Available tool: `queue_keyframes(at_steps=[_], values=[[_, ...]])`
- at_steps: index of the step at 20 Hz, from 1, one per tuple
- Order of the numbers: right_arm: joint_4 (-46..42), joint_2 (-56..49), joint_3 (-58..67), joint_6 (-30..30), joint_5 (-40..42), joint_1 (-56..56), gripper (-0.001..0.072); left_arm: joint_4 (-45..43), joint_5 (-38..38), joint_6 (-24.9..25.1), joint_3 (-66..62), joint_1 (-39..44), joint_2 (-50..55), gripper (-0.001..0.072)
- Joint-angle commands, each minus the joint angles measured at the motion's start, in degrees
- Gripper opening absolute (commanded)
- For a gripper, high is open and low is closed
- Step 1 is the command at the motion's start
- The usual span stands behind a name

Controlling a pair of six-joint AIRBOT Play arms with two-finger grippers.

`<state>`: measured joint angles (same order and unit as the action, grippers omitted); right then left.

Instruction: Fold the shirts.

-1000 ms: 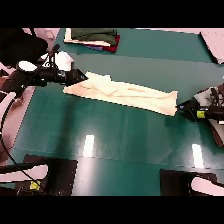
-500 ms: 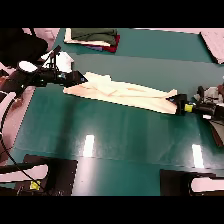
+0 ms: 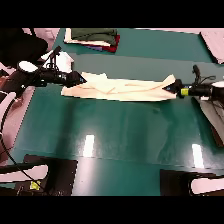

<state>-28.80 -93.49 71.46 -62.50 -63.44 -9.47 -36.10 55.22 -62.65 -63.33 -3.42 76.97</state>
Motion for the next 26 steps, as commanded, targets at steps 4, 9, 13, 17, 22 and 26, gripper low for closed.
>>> queue_keyframes(at_steps=[4, 9, 13, 17, 22, 26], values=[[-15.56, 11.54, 7.17, -7.65, -2.60, 0.46, 0.0018, 1.51, -19.47, 1.22, -0.20, 19.37, 0.87, 0.0035], [-20.76, 14.03, 12.76, -10.84, -11.15, 0.46, 0.0018, 1.49, -28.85, 1.20, -12.90, 35.45, 14.36, 0.0033], [-20.83, 14.23, 16.28, -11.89, -17.44, 0.46, 0.0018, 1.25, -29.55, -1.20, -24.00, 37.05, 26.34, 0.0033], [-20.81, 14.93, 21.24, -13.22, -15.08, 3.15, 0.0018, 0.96, -26.34, -3.32, -25.90, 36.89, 31.06, 0.0033], [-22.21, 8.76, 27.45, -18.56, -12.20, 14.45, 0.0018, 0.66, -21.92, -3.19, -27.50, 36.04, 31.65, 0.0033], [-25.46, 0.44, 32.98, -22.25, -9.46, 25.64, 0.0018, -8.48, -16.98, -12.46, -30.64, 26.53, 26.05, 0.0030]])
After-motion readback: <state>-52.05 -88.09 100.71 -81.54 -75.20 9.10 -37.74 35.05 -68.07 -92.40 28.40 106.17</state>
